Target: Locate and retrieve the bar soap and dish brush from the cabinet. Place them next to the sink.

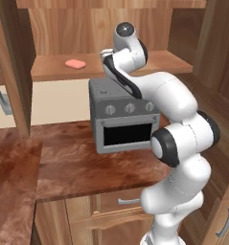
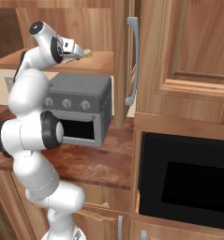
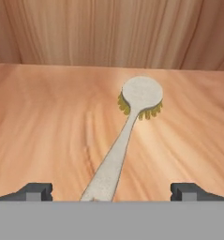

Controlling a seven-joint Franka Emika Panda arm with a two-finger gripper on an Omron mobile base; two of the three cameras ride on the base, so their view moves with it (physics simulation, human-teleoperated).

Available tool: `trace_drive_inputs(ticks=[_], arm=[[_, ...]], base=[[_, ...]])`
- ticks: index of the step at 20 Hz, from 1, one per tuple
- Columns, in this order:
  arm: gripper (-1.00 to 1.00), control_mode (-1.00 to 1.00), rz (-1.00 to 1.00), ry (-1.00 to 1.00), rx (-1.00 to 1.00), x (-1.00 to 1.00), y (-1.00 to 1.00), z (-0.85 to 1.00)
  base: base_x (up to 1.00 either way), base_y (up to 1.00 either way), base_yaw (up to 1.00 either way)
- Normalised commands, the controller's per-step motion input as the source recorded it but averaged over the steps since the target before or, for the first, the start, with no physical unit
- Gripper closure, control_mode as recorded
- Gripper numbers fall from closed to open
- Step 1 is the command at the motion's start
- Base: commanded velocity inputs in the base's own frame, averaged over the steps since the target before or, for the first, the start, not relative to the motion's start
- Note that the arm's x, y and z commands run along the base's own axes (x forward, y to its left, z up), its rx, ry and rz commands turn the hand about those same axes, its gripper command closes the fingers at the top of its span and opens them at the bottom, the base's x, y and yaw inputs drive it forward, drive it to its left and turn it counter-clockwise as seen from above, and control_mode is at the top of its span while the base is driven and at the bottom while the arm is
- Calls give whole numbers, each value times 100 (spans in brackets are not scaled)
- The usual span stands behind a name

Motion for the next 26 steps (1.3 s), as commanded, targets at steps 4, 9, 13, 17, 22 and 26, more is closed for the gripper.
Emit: trace_drive_inputs(ticks=[4,9,13,17,22,26], arm=[[-100,-100,0,0,0,12,5,-4],[-100,-100,0,0,0,8,0,-10],[-100,-100,0,0,0,3,-7,-15],[-100,-100,0,0,0,0,-7,-18],[100,-100,0,0,1,0,-1,-19],[100,-100,0,-1,3,0,2,-10]], base=[[0,0,0],[0,0,0],[0,0,0],[0,0,0],[0,0,0],[0,0,0]])
